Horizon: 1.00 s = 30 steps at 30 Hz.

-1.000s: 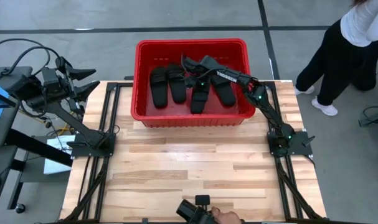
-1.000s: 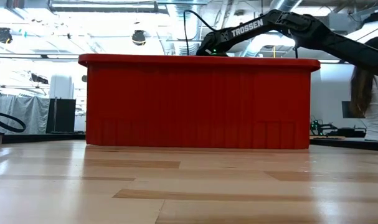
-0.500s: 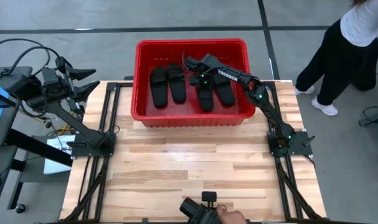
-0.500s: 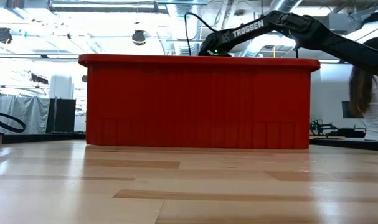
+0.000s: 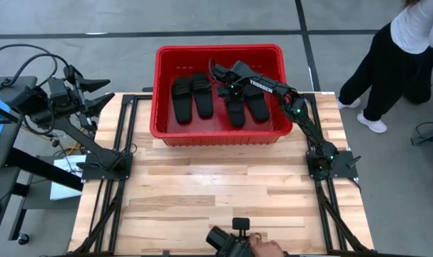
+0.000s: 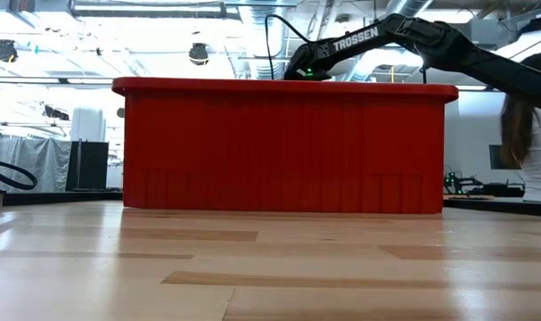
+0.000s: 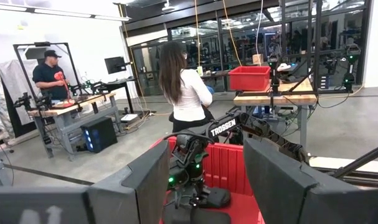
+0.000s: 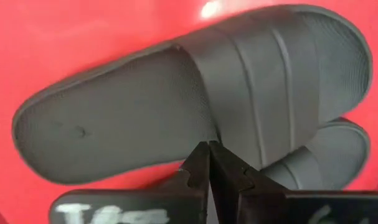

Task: Pick and place slides into bin
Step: Adjust the black slide in the red bin, then return to Home Position

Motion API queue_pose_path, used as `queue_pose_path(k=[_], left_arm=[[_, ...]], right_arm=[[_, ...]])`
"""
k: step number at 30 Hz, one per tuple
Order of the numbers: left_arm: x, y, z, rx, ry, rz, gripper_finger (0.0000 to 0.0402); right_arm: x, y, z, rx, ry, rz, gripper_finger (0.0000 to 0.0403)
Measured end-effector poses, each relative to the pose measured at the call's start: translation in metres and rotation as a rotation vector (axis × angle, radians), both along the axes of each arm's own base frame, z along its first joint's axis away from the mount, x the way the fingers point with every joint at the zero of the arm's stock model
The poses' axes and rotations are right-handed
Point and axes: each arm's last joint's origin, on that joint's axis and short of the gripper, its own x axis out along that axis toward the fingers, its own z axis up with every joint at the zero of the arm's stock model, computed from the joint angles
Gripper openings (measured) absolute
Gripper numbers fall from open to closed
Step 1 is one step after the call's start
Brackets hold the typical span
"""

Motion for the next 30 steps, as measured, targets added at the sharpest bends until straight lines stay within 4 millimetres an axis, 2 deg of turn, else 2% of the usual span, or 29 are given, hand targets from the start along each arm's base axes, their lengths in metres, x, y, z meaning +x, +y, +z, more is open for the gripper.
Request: queue_pose_path(k=[12, 19, 25, 30], left_arm=[[0.0, 0.0, 0.0, 0.001, 0.001, 0.0, 0.0196], [0.0, 0.0, -0.001, 0.006, 0.009, 0.0, 0.0196], [0.0, 0.0, -0.001, 0.009, 0.014, 0.0, 0.0196], [0.0, 0.0, -0.001, 0.01, 0.013, -0.009, 0.0196]], right_arm=[[-0.007, -0.004, 0.001, -0.033, 0.054, -0.044, 0.0], [-0.011, -0.005, 0.012, -0.061, 0.038, -0.067, 0.0], [-0.019, 0.004, 0.039, -0.078, 0.008, -0.078, 0.0], [-0.032, 0.019, 0.089, -0.123, -0.137, -0.112, 0.0]])
